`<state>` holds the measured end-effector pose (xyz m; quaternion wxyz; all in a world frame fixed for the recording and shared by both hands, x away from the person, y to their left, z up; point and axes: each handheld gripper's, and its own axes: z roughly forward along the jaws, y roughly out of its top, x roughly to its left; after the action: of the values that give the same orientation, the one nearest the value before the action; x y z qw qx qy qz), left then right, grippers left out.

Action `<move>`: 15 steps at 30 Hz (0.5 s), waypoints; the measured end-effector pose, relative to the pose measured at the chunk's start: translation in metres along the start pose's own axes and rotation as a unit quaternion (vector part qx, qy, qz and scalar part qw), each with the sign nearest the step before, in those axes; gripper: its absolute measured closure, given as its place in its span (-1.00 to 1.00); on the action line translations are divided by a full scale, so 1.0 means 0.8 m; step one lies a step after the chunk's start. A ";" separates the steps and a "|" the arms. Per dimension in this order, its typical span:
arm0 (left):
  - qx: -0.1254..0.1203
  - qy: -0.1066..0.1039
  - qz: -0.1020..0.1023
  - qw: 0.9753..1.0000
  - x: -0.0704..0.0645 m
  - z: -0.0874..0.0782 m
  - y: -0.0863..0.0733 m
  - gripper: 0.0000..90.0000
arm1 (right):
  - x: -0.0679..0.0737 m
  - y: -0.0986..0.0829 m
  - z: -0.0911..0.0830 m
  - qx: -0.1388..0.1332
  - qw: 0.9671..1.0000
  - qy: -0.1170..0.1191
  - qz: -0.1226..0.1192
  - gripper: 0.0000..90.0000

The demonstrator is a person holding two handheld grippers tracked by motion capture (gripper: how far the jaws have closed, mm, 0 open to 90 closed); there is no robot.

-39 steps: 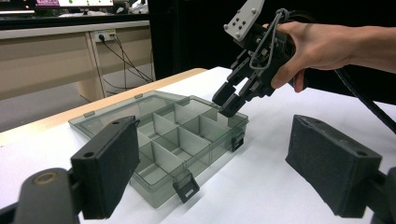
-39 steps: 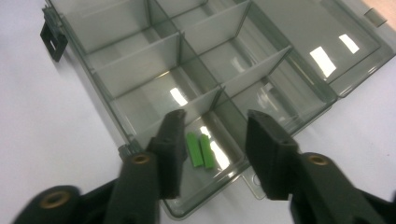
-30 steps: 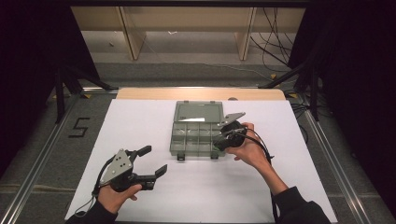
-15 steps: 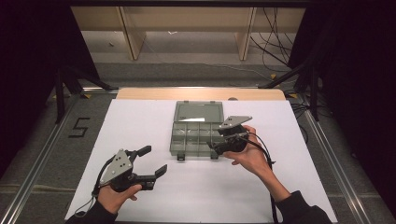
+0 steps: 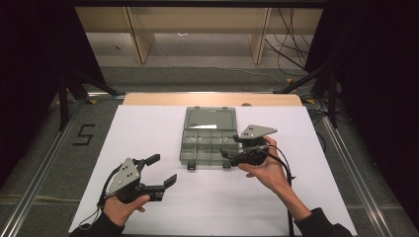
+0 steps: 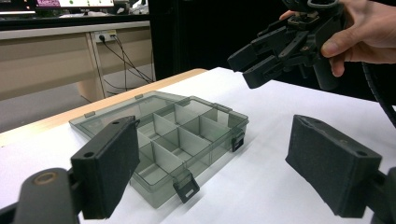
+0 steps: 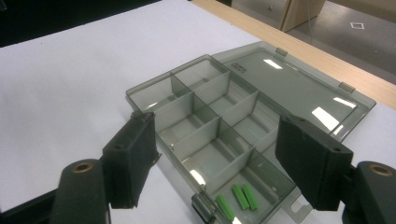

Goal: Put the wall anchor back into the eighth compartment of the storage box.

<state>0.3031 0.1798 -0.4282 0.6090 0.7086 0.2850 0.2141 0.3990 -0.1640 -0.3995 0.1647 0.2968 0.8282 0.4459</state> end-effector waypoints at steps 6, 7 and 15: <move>0.001 0.000 -0.001 1.000 0.000 0.000 0.000 -0.64 | 0.003 -0.005 -0.009 -0.027 1.000 -0.006 0.006 -0.34; 0.000 0.000 -0.001 1.000 0.000 0.000 0.000 -0.64 | 0.004 -0.006 -0.011 -0.027 1.000 -0.006 0.006 -0.34; 0.001 0.000 -0.001 1.000 0.000 0.000 0.000 -0.64 | 0.006 -0.018 -0.021 -0.046 0.999 -0.003 0.015 -0.36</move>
<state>0.3032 0.1797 -0.4283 0.6087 0.7088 0.2856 0.2135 0.3817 -0.1776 -0.4024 0.1737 0.3031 0.8018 0.4848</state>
